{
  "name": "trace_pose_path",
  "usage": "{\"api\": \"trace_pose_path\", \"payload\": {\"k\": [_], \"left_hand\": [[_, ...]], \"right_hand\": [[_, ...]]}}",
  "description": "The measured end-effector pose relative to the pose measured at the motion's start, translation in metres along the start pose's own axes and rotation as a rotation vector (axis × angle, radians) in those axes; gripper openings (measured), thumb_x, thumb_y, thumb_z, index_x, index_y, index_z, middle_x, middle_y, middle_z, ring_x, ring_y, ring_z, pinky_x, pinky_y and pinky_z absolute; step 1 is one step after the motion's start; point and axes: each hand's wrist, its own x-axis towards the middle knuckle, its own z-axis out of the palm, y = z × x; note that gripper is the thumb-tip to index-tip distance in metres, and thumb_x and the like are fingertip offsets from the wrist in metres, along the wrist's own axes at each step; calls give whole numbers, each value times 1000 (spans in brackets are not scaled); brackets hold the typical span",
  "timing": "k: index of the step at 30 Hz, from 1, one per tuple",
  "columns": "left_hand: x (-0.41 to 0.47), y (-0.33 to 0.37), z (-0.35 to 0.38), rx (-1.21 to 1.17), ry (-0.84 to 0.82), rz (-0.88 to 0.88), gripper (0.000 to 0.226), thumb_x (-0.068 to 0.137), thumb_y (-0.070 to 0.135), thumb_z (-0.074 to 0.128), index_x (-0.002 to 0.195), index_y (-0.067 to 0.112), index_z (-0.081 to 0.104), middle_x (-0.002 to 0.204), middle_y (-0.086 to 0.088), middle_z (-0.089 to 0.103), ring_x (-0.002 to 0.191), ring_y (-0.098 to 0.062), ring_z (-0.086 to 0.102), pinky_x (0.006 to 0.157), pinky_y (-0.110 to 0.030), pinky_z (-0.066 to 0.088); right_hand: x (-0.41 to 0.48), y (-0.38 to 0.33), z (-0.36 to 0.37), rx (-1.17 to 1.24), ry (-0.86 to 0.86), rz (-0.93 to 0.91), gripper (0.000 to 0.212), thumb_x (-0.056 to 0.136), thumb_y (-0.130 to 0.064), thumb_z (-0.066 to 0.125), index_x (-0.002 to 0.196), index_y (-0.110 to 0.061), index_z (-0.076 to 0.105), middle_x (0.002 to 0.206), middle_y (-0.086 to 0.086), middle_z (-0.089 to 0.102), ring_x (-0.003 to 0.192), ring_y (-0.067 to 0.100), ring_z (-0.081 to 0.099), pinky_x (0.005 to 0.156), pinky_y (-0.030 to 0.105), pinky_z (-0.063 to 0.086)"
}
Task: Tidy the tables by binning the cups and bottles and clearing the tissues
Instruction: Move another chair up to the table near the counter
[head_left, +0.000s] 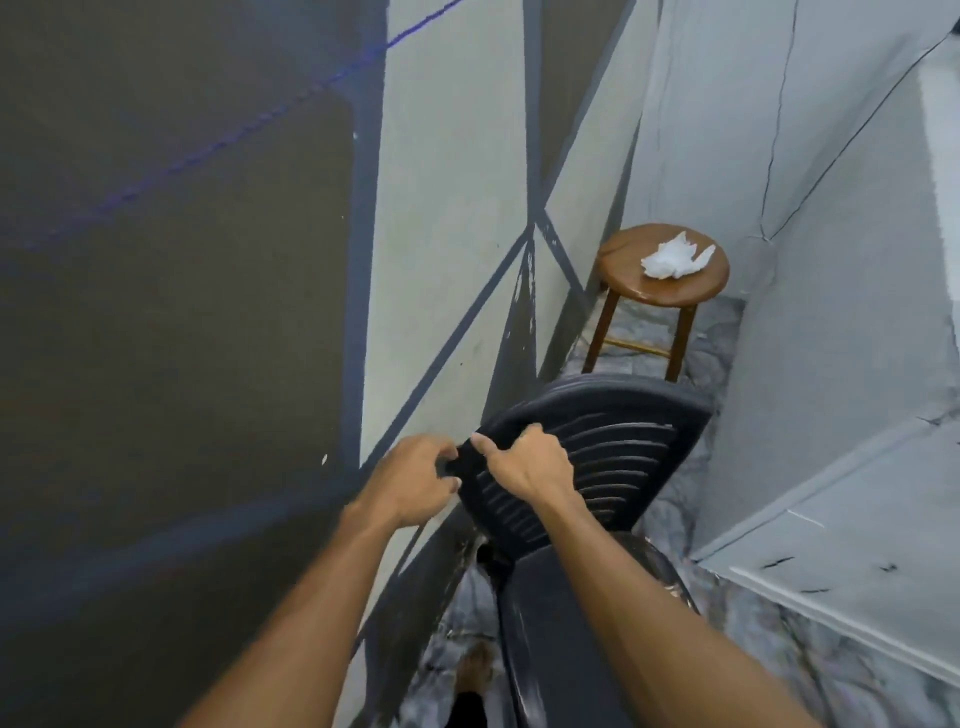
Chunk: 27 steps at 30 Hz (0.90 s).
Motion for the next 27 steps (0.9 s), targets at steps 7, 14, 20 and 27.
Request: {"api": "trace_pose_path", "payload": {"k": [7,14,20,27], "left_hand": [[73,-38,-22,52,-144,105,50,88,16,69,135,25,57,136,4,58,121,-15,54,105,-38,47],[106,56,-17,87,-155,480,70,82,27,77,144,33,45,134,5,57,121,-18,55,102,-39,49],[73,199,34,166,-246,1045,109,71,39,87,154,42,16,152,7,35,138,-18,39,111,-38,41],[-19,316,121,279,-208,1611,113,57,74,78,150,39,24,164,-1,15,150,-28,15,120,-49,24]], "right_hand": [[26,-28,38,445,211,362,128,72,-53,75,154,3,-6,147,19,44,131,36,47,106,41,43],[-11,15,-32,685,332,385,86,67,-31,78,138,-4,38,114,8,61,94,21,63,64,33,53],[-114,89,-113,749,452,302,32,57,-20,67,87,-12,57,75,0,61,66,16,56,60,32,46],[-257,159,-149,725,482,372,20,57,-5,58,74,-12,51,62,3,43,59,18,41,58,32,31]]}}
